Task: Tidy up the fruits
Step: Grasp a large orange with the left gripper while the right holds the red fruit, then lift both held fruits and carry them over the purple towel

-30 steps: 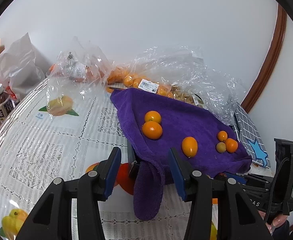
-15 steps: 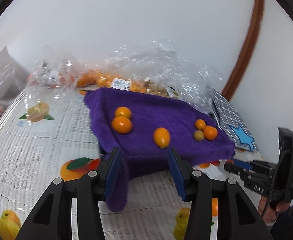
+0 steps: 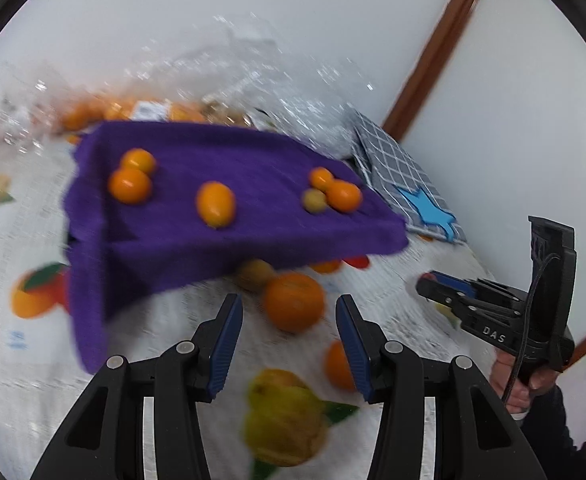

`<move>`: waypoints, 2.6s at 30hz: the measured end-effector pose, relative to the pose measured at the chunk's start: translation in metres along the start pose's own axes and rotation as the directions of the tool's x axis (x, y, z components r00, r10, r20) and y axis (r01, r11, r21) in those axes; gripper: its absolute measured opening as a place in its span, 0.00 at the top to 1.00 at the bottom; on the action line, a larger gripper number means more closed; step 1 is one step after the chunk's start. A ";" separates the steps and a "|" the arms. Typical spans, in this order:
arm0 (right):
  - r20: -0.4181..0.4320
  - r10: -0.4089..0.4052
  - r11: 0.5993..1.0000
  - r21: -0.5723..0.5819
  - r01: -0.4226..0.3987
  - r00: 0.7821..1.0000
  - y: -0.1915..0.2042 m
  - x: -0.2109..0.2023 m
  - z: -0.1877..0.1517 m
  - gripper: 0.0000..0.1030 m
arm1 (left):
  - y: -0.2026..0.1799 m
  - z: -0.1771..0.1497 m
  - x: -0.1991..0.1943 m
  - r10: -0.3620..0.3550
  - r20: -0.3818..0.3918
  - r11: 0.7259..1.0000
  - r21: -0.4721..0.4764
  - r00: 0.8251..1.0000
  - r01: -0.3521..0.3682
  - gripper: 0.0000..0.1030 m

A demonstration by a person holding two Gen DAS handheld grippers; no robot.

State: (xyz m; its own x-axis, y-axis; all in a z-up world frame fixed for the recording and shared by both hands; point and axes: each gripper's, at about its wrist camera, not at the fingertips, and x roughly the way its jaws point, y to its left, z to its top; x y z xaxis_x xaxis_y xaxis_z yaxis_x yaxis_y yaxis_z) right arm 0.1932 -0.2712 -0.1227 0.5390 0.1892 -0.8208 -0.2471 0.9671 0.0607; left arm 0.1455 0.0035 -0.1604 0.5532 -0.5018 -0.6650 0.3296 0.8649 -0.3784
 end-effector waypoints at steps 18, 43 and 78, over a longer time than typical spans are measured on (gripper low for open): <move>0.060 0.010 1.000 0.014 -0.011 0.998 -0.015 -0.011 -0.001 0.77 | -0.008 0.002 0.039 0.094 -0.098 0.993 -0.069 0.991 -0.101 0.55; 0.060 -0.010 1.000 0.012 0.009 0.998 0.000 -0.028 0.001 0.77 | -0.006 0.008 0.001 0.102 0.076 0.991 -0.090 0.992 -0.095 0.62; 0.103 0.024 0.999 0.028 -0.027 0.994 0.006 -0.035 0.023 0.77 | 0.021 0.027 -0.036 0.148 0.201 0.979 -0.166 0.968 -0.115 0.62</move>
State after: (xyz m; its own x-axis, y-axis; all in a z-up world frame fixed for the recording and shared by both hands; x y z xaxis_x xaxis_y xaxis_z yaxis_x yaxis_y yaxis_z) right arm 0.1915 -0.2677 -0.0803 0.6131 0.2293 -0.7560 -0.2388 0.9660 0.0993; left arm 0.1533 0.0396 -0.1274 0.7380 -0.3602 -0.5707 0.1325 0.9065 -0.4008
